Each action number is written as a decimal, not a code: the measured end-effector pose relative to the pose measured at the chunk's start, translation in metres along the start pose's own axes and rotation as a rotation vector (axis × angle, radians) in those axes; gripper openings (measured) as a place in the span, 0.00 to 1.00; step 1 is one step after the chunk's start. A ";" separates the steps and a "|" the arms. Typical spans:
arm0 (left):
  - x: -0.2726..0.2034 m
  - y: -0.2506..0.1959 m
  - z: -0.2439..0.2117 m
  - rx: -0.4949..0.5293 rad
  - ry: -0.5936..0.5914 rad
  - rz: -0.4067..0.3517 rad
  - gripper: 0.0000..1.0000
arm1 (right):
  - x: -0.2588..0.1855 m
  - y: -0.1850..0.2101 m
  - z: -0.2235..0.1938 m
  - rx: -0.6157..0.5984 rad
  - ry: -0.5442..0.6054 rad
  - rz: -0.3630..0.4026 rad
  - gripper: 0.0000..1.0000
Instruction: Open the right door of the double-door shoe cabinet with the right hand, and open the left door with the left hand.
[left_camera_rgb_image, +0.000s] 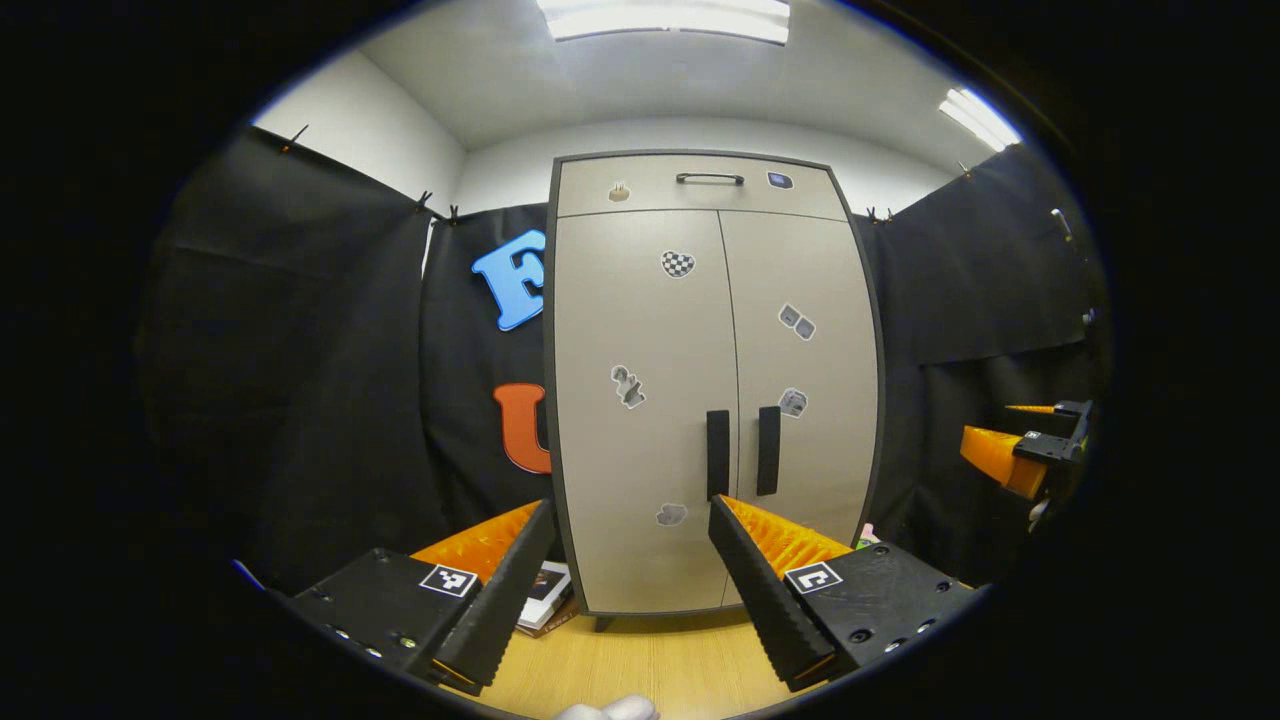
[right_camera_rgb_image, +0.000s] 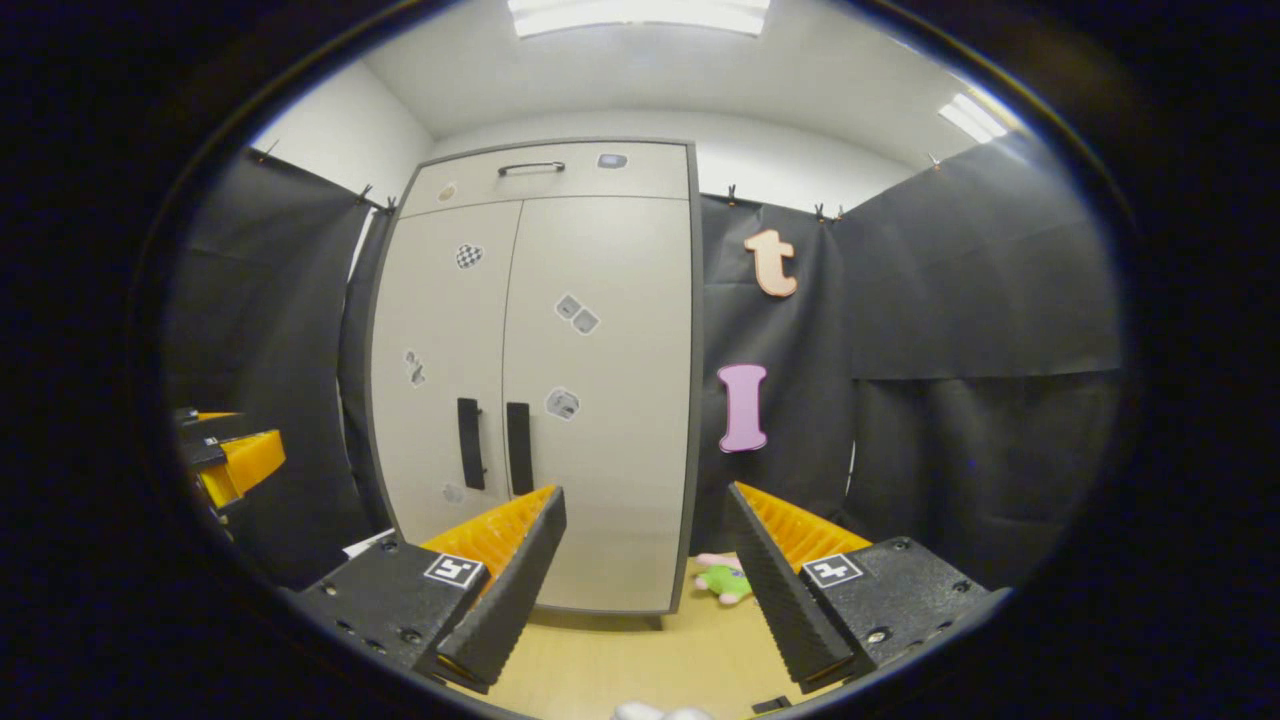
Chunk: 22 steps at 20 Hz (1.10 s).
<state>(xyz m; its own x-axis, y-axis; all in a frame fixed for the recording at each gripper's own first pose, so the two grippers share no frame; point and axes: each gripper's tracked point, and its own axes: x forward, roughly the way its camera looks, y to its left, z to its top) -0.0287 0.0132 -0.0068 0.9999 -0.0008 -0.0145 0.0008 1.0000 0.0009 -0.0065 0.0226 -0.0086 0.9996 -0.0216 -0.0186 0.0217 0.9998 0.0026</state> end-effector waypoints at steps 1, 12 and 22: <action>-0.002 0.002 0.000 0.004 0.001 0.006 0.96 | 0.004 0.004 -0.002 -0.004 0.005 0.005 1.00; -0.014 0.022 0.001 0.022 0.027 0.126 0.96 | 0.118 0.086 -0.018 0.008 0.055 0.118 1.00; -0.009 0.070 -0.007 0.027 0.053 0.299 0.96 | 0.231 0.148 -0.042 0.027 0.142 0.154 0.92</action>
<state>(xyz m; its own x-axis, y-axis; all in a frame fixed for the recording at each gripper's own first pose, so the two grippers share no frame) -0.0376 0.0835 -0.0139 0.9537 0.2943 -0.0618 -0.2923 0.9555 0.0397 0.2266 0.1655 -0.0545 0.9785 0.1339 -0.1571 -0.1287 0.9908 0.0428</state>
